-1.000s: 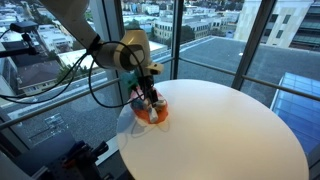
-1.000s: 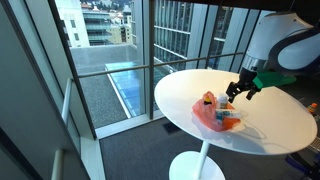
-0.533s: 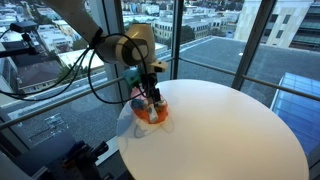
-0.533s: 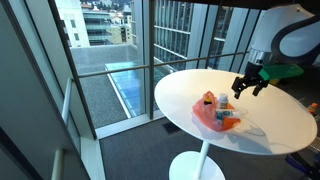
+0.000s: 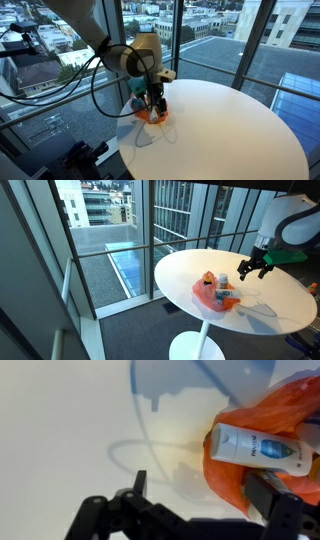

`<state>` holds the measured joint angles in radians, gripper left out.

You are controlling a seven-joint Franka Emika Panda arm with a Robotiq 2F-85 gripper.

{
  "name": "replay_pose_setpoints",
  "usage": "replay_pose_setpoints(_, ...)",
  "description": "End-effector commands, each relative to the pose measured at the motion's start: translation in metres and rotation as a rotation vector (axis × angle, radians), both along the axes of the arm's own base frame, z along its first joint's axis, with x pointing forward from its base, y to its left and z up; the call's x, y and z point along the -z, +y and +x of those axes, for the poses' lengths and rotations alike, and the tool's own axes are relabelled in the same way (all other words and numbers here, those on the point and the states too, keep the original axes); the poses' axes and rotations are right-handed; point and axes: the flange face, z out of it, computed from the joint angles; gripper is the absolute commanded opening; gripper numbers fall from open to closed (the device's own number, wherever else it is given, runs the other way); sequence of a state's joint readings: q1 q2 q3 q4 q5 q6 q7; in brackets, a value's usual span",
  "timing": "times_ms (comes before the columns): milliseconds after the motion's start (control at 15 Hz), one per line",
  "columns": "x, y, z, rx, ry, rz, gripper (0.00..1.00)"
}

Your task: Put the blue container in the plastic bag

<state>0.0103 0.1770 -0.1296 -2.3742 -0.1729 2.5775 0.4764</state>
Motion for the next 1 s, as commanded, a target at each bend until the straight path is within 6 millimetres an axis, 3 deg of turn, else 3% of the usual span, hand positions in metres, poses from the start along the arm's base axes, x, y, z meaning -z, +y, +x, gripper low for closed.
replay_pose_setpoints(0,0.012,-0.018,0.009,-0.014,-0.048,-0.008,1.0)
replay_pose_setpoints(933,0.068,-0.008,0.03,-0.097,-0.117,-0.008,1.0)
